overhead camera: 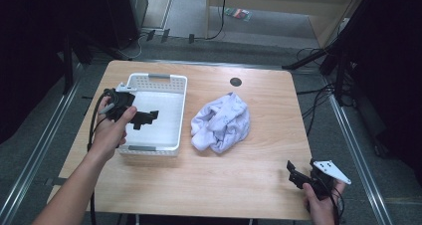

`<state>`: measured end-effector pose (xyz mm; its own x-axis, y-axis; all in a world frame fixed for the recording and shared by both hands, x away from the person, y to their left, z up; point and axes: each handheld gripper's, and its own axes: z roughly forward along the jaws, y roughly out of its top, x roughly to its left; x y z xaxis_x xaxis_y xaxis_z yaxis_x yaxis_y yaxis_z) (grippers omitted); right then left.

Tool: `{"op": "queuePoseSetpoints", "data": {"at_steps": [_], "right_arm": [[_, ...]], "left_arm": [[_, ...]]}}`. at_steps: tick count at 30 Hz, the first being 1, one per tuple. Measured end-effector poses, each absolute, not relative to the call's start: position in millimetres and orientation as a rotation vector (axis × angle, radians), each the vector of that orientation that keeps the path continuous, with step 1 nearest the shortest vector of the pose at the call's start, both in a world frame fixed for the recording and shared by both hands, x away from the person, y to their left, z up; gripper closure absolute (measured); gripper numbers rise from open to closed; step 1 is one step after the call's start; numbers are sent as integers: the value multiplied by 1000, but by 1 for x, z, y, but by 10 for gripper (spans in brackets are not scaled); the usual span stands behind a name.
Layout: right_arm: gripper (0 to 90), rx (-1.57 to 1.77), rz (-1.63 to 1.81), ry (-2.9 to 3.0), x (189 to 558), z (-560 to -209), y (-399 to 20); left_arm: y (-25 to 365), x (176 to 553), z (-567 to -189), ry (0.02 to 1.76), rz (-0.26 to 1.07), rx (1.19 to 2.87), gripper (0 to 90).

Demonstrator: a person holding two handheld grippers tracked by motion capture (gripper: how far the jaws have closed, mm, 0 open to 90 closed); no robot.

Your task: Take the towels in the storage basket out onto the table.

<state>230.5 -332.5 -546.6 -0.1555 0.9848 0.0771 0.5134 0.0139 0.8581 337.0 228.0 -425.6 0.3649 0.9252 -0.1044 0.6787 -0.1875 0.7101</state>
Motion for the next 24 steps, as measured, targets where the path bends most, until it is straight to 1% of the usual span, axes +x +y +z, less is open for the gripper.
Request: {"op": "queuePoseSetpoints", "data": {"at_steps": [3,14,24], "right_arm": [[136,1537,1058,1720,230,-547,-332],[136,1537,1064,1716,230,-547,-333],[136,1539,1067,1714,230,-547,-333]], "left_arm": [[235,333,-426,1396,442,1923,0],[251,321,-435,1423,475,1925,0],[280,303,-442,1463,504,1872,0]]}}
